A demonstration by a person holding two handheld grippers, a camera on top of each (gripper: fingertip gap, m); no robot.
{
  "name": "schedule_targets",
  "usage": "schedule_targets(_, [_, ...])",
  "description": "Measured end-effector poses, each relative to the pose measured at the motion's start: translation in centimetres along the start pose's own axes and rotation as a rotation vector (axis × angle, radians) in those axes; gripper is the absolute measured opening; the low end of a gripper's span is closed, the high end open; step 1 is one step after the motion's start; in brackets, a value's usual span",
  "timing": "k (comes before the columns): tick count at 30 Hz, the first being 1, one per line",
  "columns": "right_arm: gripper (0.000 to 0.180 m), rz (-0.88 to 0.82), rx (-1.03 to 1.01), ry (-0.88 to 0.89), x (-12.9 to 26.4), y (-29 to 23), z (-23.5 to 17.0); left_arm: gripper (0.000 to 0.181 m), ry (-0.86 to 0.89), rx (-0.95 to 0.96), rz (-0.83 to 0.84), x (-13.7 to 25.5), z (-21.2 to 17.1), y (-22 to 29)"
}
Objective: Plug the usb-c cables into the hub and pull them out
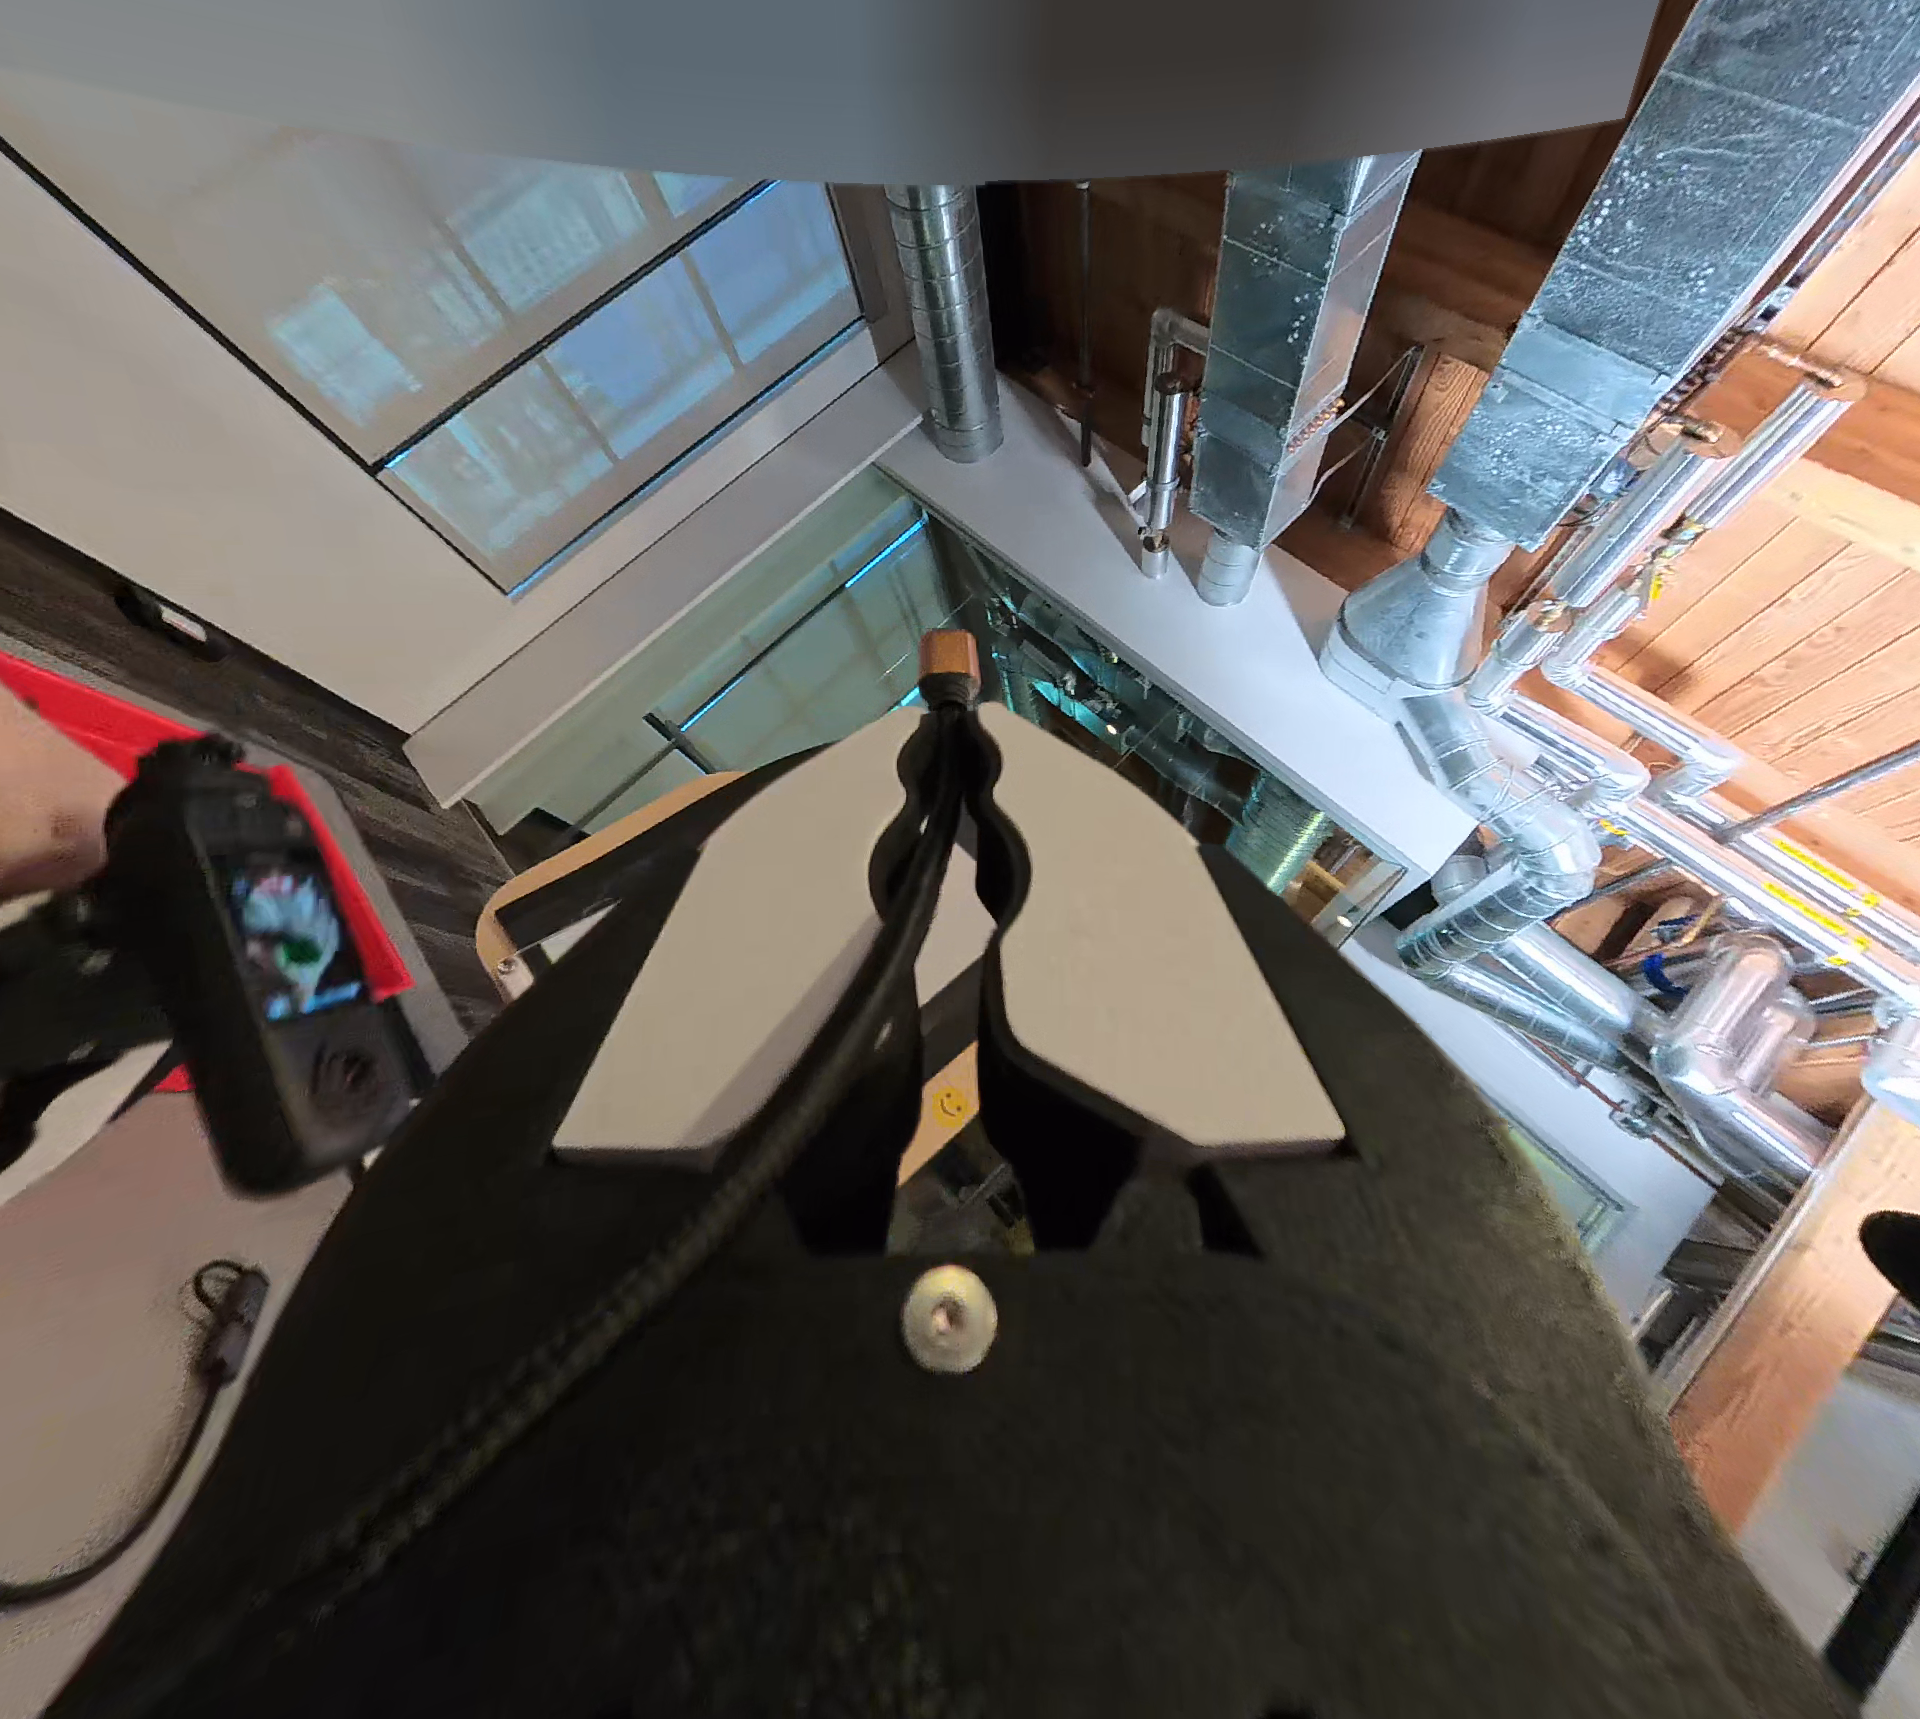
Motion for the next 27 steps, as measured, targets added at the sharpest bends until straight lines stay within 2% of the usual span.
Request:
schedule_targets(1, [0.004,-0.004,0.01,0.006,0.2,0.1,0.2,0.038,-0.058,0.008,0.009,-1.1,-0.3,-0.4])
schedule_targets(5, [0.004,-0.01,0.012,0.036,0.9,0.7,1.1,0.038,-0.183,0.034,0.044,-3.8,-1.3,-1.8])
schedule_targets(11, [0.005,-0.028,-0.028,0.022,1.5,1.7,0.6,0.034,-0.248,0.048,0.047,-5.2,-1.9,-2.4])
schedule_targets(27, [0.005,0.035,-0.049,0.04,1.2,0.8,0.4,0.026,-0.219,0.061,-0.019,-5.4,-2.0,-2.2])
Point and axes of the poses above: each gripper's, where its closed fingertips meet, x back along the fingers, z out of its top, y = z × x across the jaws, the point moved 4 cm from there along x, back along the fingers, and after that the axes turned 8 degrees about x, right-handed, at the moved point
